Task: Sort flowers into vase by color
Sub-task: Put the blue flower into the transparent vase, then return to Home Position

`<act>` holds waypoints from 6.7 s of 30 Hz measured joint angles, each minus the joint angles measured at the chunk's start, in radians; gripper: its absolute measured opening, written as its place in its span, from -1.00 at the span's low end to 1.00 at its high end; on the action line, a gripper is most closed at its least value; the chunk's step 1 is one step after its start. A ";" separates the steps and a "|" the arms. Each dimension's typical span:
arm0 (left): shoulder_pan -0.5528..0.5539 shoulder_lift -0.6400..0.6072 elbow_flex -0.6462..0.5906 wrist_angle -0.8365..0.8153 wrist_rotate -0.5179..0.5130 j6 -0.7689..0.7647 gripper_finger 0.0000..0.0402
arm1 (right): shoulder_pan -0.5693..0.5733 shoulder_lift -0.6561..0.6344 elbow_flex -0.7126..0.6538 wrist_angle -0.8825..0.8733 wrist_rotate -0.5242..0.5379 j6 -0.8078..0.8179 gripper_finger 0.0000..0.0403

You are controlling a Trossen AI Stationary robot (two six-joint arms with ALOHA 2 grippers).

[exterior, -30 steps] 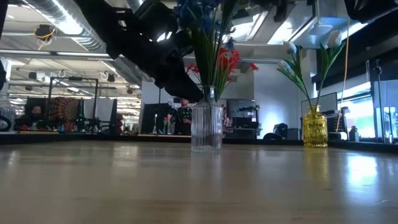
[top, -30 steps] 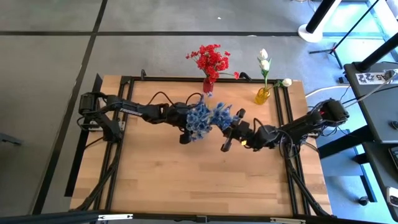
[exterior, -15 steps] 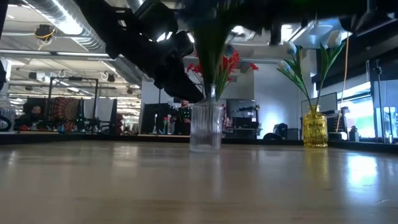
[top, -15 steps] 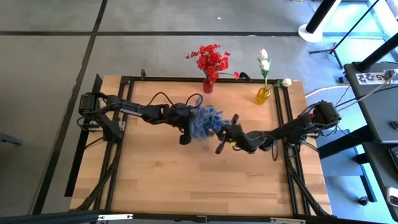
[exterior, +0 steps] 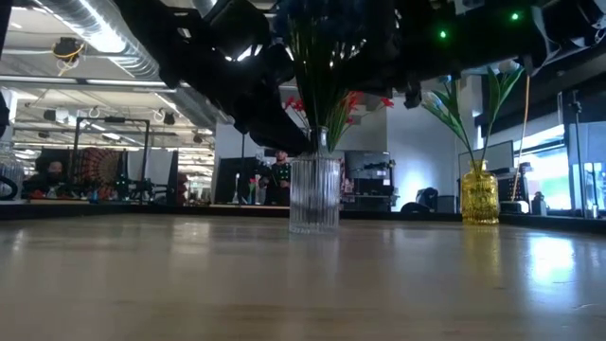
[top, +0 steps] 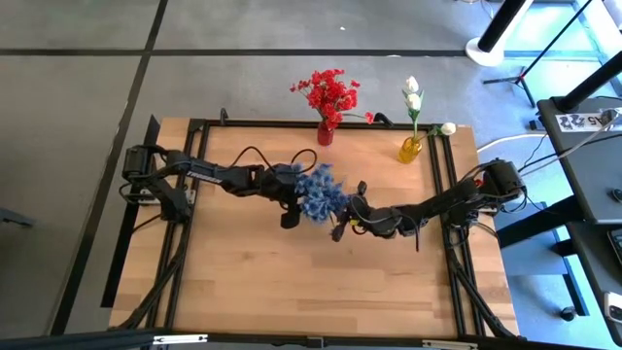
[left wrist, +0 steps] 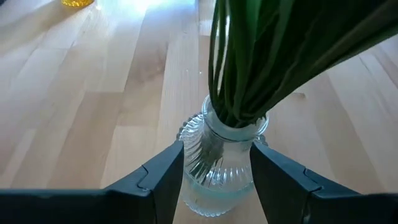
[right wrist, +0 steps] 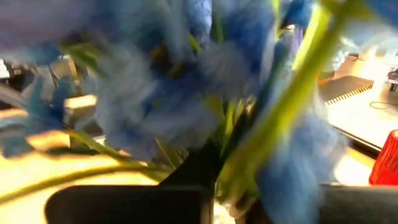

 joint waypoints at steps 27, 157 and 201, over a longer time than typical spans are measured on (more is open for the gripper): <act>-0.025 -0.518 0.000 -0.678 0.040 -0.448 -0.10 | 0.003 -0.662 0.124 -0.840 -0.332 0.098 0.56; -0.091 -1.375 -0.830 0.025 0.113 0.006 -0.10 | -0.102 -1.605 -0.672 -0.819 -0.701 -0.085 -0.80; -0.091 -1.375 -0.830 0.025 0.113 0.007 -0.10 | -0.102 -1.605 -0.672 -0.819 -0.700 -0.084 -0.80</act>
